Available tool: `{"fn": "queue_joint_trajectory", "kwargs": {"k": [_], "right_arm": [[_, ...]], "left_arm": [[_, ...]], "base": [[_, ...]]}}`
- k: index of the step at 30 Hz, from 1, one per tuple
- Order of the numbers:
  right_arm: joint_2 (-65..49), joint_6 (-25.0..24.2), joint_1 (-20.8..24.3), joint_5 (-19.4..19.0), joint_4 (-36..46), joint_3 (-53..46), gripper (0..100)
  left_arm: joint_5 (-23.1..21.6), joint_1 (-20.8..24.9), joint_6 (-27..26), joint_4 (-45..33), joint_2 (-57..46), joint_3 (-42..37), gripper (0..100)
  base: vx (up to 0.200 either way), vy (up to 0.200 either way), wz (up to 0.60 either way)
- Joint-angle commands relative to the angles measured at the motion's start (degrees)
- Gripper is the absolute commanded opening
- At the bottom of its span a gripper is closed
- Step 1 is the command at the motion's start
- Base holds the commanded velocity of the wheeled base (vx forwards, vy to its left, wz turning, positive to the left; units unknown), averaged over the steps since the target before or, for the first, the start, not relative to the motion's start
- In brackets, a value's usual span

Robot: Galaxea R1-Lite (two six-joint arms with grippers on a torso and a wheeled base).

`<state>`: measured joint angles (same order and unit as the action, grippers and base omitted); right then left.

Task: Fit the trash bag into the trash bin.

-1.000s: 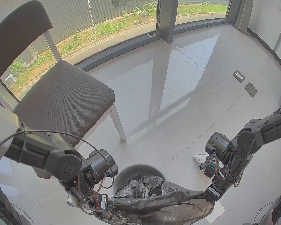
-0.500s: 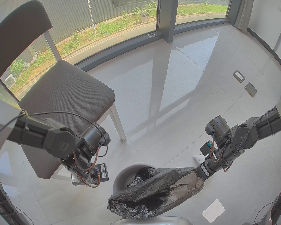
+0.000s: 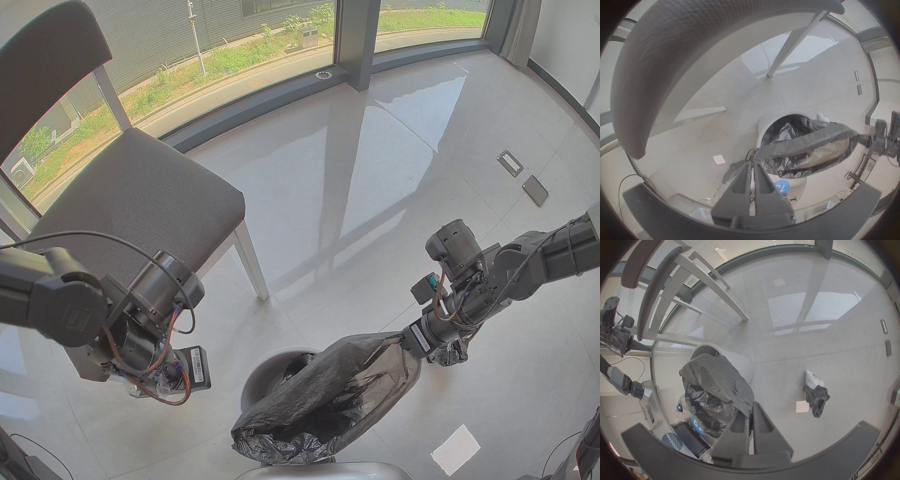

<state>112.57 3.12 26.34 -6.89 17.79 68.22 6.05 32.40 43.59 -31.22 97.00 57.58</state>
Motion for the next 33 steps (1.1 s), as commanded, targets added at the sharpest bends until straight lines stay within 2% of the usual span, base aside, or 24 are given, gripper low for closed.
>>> {"fn": "queue_joint_trajectory", "kwargs": {"k": [1,5,9,10,20,21,28,33], "right_arm": [[4.33,1.36,1.69,-0.06,-1.26,3.94,0],[7.14,2.86,1.78,-0.06,-5.48,5.17,0],[7.23,4.97,1.52,-0.06,-6.18,4.82,0],[7.14,4.97,1.43,-0.06,-6.27,4.82,100],[5.82,5.14,0.11,0.47,-6.54,4.47,100],[4.94,5.14,0.02,0.65,-6.36,4.38,100],[-0.60,5.32,0.64,0.74,-6.27,0.34,100],[-6.40,5.23,0.64,0.74,-6.54,-5.55,100]], "left_arm": [[0.63,1.35,-0.09,0.19,-6.21,-3.96,0],[0.81,1.26,0.00,0.28,-8.85,-5.28,0],[1.25,1.35,0.00,0.99,-9.46,-6.07,0],[1.51,1.35,0.00,1.69,-9.29,-6.16,0],[3.45,1.87,-0.44,9.51,-8.41,-9.32,0],[3.53,2.31,-0.44,11.18,-8.32,-10.47,100],[3.36,3.46,-2.64,16.10,-4.72,-12.58,100],[3.53,6.18,-4.22,24.98,2.32,-10.99,100]], "base": [[0.000,0.000,0.00],[0.000,0.000,0.00],[0.000,0.000,0.00],[0.000,0.000,0.00],[0.000,0.000,0.00],[0.000,0.000,0.00],[0.000,0.000,0.00],[0.000,0.000,0.00]]}}
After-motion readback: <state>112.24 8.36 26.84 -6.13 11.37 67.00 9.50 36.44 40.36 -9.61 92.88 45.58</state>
